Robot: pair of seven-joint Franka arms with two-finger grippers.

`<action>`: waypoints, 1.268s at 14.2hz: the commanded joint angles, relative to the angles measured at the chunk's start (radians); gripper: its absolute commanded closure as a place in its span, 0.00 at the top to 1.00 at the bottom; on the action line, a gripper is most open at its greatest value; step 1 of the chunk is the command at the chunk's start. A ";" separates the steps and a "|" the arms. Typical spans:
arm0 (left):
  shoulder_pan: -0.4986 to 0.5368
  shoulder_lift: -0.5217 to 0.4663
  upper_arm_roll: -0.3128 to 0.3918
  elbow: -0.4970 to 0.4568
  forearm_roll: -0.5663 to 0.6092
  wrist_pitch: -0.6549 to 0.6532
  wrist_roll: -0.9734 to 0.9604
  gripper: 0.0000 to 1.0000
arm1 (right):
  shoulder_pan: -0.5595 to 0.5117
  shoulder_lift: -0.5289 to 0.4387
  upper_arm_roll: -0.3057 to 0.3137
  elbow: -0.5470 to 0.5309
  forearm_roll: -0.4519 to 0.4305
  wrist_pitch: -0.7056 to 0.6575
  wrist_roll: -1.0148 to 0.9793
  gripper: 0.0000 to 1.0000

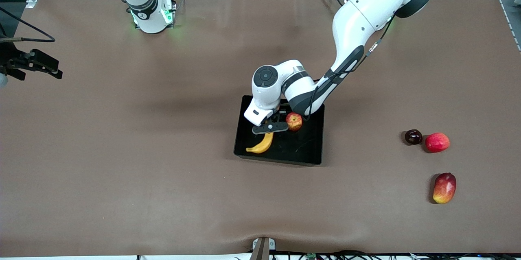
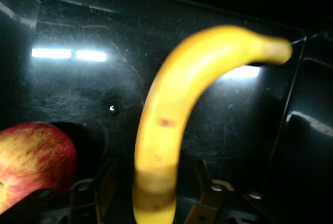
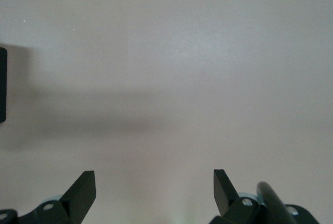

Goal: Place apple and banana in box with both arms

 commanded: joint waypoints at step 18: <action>0.500 -0.706 0.028 0.006 -0.410 -0.482 0.687 1.00 | -0.010 -0.108 0.006 -0.088 0.000 0.089 -0.015 1.00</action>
